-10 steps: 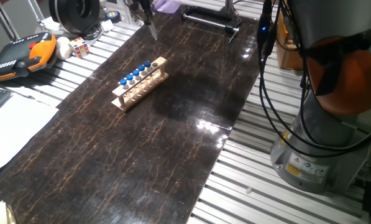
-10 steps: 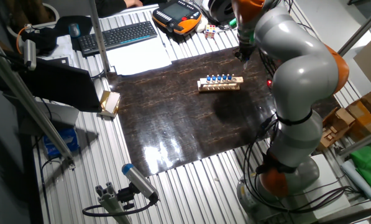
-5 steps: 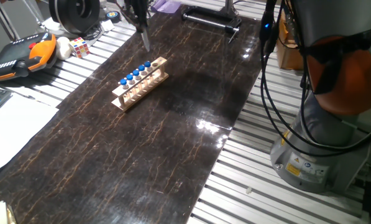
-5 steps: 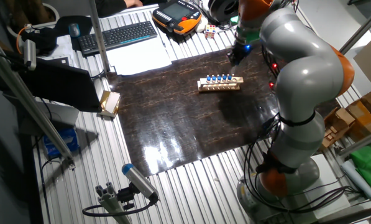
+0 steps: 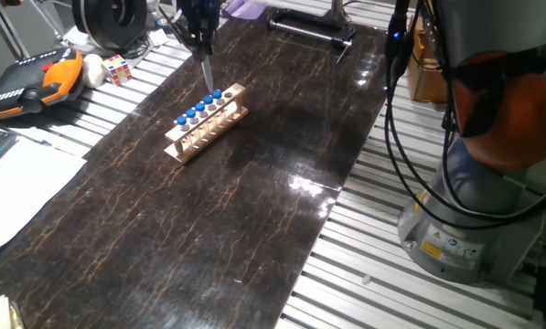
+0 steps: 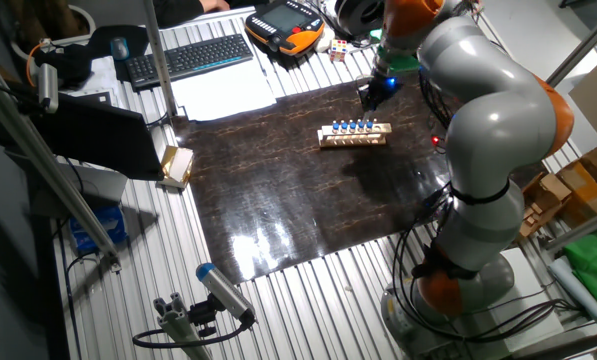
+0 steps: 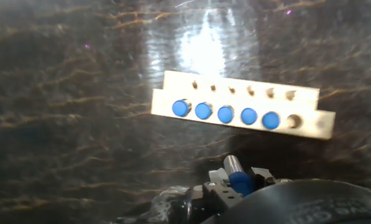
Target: Shake the test tube
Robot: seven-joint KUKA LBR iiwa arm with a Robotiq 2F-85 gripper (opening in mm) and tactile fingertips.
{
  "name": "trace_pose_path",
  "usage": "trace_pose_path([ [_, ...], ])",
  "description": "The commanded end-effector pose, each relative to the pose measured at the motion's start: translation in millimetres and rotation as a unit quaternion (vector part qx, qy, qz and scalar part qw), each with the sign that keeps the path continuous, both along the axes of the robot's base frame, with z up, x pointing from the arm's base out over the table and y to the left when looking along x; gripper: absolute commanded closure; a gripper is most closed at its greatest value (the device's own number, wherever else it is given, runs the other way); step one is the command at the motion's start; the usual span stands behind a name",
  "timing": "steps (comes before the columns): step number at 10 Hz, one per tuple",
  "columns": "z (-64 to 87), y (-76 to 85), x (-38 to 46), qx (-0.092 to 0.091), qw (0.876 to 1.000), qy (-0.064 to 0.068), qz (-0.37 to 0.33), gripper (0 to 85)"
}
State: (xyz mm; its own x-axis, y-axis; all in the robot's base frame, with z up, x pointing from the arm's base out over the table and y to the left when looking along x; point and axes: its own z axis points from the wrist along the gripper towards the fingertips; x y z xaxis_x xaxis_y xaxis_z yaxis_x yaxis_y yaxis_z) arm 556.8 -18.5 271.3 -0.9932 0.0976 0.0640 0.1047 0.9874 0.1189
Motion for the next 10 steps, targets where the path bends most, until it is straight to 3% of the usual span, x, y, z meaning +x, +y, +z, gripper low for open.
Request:
trace_pose_path([
  [1, -0.7, 0.7, -0.4, 0.015, 0.999, 0.0, -0.043, 80.7],
  [2, -1.1, 1.3, -0.8, 0.022, 0.998, 0.0, -0.051, 80.7],
  [4, -1.7, -1.6, 0.3, -0.018, 1.0, -0.005, -0.025, 80.0],
  [5, -3.1, -6.6, 2.4, -0.053, 0.999, -0.011, 0.004, 78.7],
  [6, -4.4, -16.4, 5.8, -0.109, 0.993, -0.013, 0.051, 77.3],
  [7, -5.2, -31.6, 10.6, -0.155, 0.983, -0.015, 0.093, 77.0],
  [8, -4.5, -46.4, 14.7, -0.173, 0.978, -0.014, 0.119, 77.0],
  [10, -1.5, -68.3, 19.6, -0.23, 0.957, -0.002, 0.176, 77.3],
])
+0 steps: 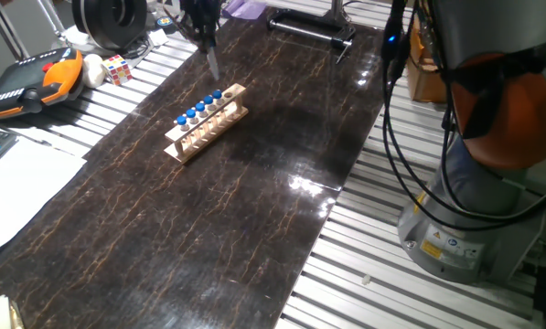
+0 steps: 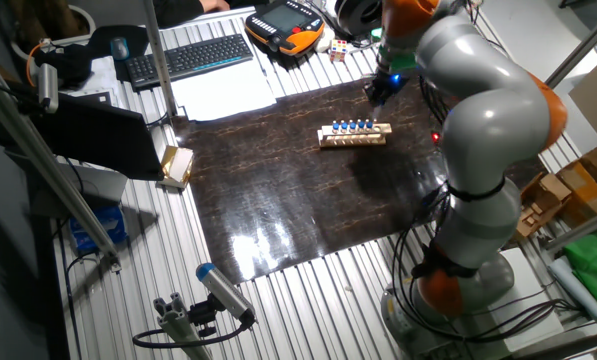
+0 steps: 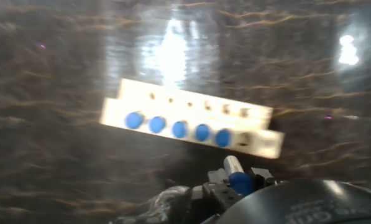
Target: Shake the test tube
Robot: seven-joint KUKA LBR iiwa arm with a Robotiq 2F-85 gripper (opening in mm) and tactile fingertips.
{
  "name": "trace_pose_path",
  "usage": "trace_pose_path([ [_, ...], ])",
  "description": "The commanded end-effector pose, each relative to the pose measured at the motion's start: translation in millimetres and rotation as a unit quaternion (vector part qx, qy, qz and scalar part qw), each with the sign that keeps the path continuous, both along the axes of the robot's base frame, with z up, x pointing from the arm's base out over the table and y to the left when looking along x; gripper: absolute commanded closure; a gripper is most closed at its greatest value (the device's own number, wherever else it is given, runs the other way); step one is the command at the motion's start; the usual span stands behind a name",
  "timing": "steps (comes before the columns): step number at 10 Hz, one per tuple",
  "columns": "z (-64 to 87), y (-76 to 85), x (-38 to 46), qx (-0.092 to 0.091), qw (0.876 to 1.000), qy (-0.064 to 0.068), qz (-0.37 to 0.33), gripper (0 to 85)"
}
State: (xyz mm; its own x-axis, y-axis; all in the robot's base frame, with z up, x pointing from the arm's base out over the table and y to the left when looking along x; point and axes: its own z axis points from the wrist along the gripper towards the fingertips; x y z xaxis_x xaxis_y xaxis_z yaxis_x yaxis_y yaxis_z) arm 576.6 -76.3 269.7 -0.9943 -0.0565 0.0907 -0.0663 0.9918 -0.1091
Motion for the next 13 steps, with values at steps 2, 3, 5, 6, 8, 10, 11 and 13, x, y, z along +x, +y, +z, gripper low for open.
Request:
trace_pose_path([
  [2, 4.8, -18.6, 0.7, -0.141, 0.983, -0.009, 0.12, 78.0],
  [3, 5.6, -19.5, 0.3, -0.161, 0.978, -0.012, 0.133, 78.7],
  [5, 6.1, -19.5, 0.0, -0.199, 0.966, -0.011, 0.164, 79.3],
  [6, 5.9, -19.2, 0.0, -0.192, 0.967, -0.008, 0.168, 79.7],
  [8, 4.1, -14.3, -0.4, -0.108, 0.987, 0.002, 0.122, 80.0],
  [10, 1.8, -1.8, -1.9, -0.049, 0.996, 0.001, 0.076, 80.3],
  [11, 1.9, 6.6, -3.3, -0.029, 0.998, -0.002, 0.053, 80.7],
  [13, 2.1, 27.2, -7.8, 0.017, 1.0, -0.01, -0.003, 80.3],
])
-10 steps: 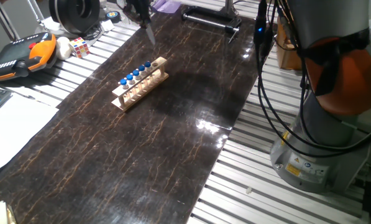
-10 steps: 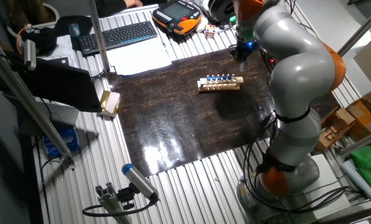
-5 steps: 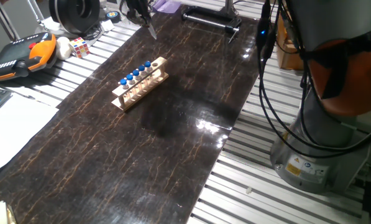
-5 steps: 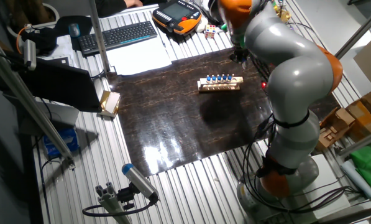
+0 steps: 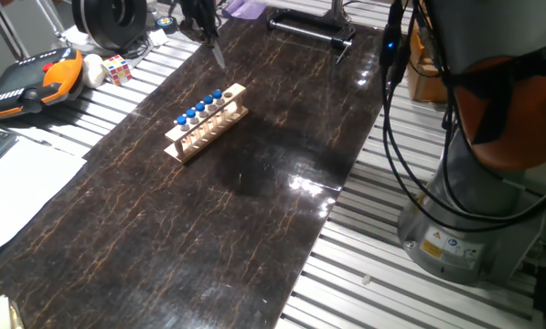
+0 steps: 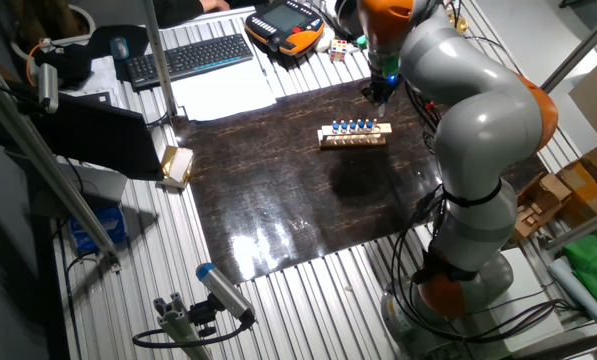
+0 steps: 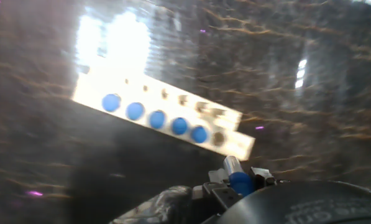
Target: Shake the test tube
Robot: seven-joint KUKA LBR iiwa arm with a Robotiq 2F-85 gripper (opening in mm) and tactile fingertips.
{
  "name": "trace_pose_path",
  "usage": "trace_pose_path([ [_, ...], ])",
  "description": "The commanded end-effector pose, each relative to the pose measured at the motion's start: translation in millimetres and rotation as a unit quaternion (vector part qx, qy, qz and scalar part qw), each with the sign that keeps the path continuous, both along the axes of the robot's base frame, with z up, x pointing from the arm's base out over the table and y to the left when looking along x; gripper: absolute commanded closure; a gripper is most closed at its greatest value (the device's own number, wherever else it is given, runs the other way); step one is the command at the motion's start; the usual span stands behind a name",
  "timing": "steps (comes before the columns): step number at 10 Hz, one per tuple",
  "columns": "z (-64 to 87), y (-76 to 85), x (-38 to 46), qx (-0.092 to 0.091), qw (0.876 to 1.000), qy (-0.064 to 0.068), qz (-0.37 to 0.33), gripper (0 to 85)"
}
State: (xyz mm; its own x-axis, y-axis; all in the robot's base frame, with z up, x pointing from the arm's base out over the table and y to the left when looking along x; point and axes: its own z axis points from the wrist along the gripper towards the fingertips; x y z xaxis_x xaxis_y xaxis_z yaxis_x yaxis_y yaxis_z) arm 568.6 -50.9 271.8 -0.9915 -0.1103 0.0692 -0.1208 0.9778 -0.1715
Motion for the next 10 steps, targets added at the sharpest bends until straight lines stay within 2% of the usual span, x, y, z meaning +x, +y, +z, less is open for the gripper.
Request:
trace_pose_path([
  [1, -0.3, 10.8, -2.8, 0.069, 0.996, -0.001, -0.06, 80.3],
  [2, -0.1, 17.3, -5.0, 0.09, 0.993, -0.004, -0.082, 80.3],
  [5, -6.5, 30.2, -10.0, 0.129, 0.984, -0.017, -0.122, 80.7],
  [7, -9.7, 36.1, -11.1, 0.14, 0.981, -0.02, -0.134, 80.7],
  [8, -10.1, 35.2, -9.9, 0.138, 0.982, -0.021, -0.13, 80.7],
  [10, -9.7, 25.4, -5.8, 0.095, 0.991, -0.014, -0.09, 79.7],
])
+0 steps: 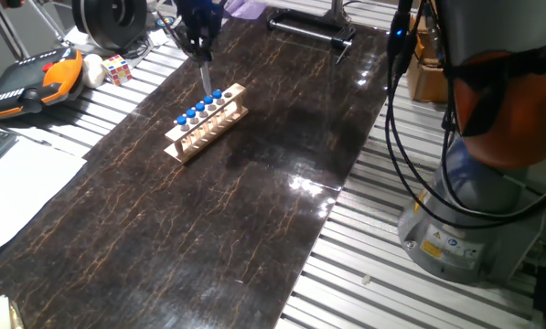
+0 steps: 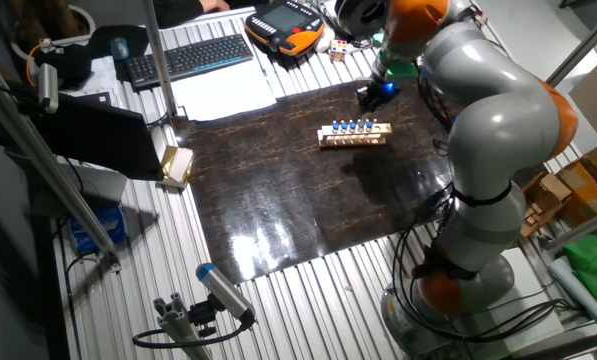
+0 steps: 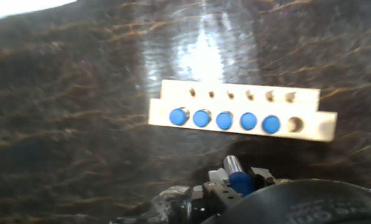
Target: Shake the test tube
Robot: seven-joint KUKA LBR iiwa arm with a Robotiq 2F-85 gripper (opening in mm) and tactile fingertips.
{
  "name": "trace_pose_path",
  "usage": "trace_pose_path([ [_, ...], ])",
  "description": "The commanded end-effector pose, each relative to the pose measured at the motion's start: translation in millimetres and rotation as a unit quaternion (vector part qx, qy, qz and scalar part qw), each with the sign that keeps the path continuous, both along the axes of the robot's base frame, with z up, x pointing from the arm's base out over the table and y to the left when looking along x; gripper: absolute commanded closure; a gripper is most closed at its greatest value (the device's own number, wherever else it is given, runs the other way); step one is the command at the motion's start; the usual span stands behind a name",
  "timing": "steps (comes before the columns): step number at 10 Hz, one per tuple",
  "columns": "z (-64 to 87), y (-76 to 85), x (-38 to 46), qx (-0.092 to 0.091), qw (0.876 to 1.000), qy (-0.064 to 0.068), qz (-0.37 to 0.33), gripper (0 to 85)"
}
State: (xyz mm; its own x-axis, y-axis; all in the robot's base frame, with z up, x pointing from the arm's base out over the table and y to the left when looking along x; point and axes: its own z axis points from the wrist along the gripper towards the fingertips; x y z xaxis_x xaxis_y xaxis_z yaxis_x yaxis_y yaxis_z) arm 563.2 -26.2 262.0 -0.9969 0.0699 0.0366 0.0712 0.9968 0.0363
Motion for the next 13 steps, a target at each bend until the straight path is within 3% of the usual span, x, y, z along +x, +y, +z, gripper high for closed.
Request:
trace_pose_path([
  [1, -0.6, -4.6, 1.7, -0.02, 1.0, 0.002, 0.018, 79.3],
  [4, -7.4, -23.6, 6.2, -0.068, 0.995, 0.001, 0.066, 78.7],
  [8, -18.7, -45.9, 9.4, -0.074, 0.993, -0.004, 0.095, 79.0],
  [11, -36.6, -58.0, 16.0, -0.059, 0.992, -0.012, 0.11, 79.3],
  [13, -47.7, -61.3, 15.8, -0.049, 0.992, -0.016, 0.113, 80.0],
])
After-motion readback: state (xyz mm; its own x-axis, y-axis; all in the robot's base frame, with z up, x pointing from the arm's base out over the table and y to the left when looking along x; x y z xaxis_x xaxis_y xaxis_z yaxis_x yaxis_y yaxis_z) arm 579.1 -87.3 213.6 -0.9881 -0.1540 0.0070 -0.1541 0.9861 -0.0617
